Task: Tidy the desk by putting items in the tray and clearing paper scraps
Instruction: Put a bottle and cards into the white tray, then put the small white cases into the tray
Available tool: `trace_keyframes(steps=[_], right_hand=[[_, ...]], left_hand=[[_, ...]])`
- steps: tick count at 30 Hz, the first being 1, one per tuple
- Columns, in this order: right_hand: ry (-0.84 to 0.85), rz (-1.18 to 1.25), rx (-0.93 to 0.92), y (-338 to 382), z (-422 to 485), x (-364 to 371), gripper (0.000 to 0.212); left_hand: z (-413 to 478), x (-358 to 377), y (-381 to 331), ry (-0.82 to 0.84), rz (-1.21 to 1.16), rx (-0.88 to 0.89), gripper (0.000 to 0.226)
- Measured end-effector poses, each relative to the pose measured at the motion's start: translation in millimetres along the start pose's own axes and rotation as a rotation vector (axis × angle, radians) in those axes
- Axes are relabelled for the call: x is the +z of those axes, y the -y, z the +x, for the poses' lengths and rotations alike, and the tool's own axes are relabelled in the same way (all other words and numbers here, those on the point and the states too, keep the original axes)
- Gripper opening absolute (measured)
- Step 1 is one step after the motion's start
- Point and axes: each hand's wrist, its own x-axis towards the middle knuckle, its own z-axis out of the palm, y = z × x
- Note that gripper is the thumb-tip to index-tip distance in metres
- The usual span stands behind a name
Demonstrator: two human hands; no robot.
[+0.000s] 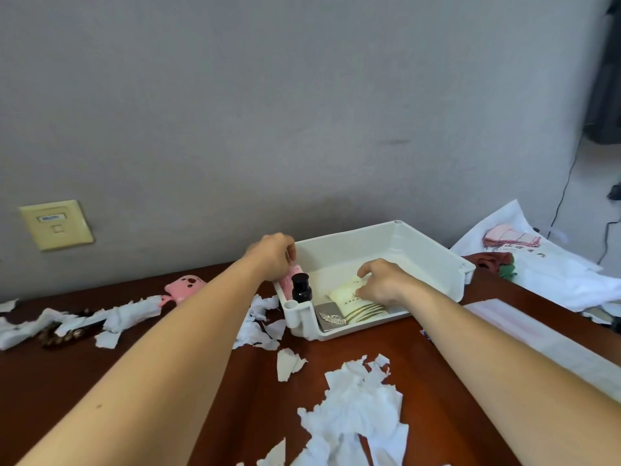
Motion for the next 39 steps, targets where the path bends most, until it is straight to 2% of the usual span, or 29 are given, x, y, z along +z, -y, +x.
trace_keyframes(steps=[10, 21, 28, 35, 39], right_hand=[[-0.069, -0.082, -0.052, 16, -24, -19, 0.041], [-0.049, -0.157, -0.254, 70, -105, -49, 0.036], [0.056, -0.302, -0.382, 100, -181, -45, 0.035], [0.154, -0.379, -0.478, 109, -251, -20, 0.037], [0.214, -0.397, -0.536, 108, -281, 1, 0.037]], left_hand=[[-30, -25, -8, -0.047, 0.007, 0.054, 0.028], [-132, -92, -16, 0.089, 0.162, 0.111, 0.037], [-222, -121, -23, 0.195, 0.166, 0.110, 0.040], [-296, -110, -6, 0.296, 0.252, 0.119, 0.050], [-341, -104, 1, 0.384, 0.256, 0.054, 0.051]])
